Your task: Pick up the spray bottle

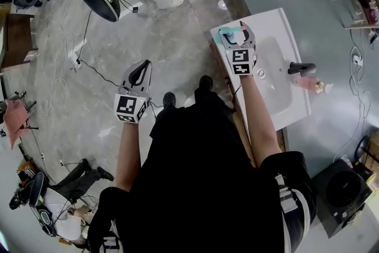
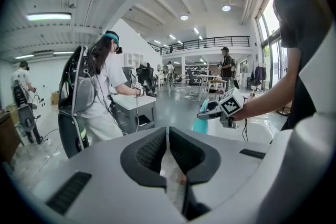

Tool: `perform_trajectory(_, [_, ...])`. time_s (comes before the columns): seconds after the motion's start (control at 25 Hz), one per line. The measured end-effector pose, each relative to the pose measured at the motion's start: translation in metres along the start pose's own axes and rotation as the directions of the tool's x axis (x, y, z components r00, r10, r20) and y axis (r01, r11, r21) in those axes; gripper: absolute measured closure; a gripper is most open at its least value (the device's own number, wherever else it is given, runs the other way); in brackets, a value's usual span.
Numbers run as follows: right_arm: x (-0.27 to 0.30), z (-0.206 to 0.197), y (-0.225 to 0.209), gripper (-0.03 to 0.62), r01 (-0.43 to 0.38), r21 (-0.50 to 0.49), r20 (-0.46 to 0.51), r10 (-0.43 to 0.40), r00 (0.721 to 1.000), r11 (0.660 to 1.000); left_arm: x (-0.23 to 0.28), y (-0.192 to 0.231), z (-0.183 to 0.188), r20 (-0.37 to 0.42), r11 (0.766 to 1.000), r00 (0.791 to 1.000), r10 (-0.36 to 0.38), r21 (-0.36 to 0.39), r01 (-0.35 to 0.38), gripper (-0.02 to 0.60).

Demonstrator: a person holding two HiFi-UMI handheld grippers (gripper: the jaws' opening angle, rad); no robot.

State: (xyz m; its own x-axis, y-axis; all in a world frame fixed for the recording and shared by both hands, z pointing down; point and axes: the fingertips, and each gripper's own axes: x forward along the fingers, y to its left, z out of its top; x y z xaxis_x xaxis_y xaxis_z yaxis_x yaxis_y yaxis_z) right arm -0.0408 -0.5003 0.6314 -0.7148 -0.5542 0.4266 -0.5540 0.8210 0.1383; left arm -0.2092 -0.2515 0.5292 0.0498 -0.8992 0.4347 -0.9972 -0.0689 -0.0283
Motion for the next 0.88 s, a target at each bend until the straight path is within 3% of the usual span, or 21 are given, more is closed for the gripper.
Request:
perform_trajectory(0.48, [-0.01, -0.002, 0.006, 0.243, -0.024, -0.008, 0.007, 0.025, 1.0, 1.0, -0.01, -0.014, -0.007, 0.002, 1.0, 1.0, 0.004, 0.014, -0.004, 0.546])
perform_trajectory(0.88, [-0.038, -0.005, 0.023, 0.246, -0.02, -0.014, 0.009, 0.021, 1.0, 1.0, -0.018, -0.026, -0.011, 0.009, 0.999, 0.999, -0.039, 0.018, 0.039, 0.546])
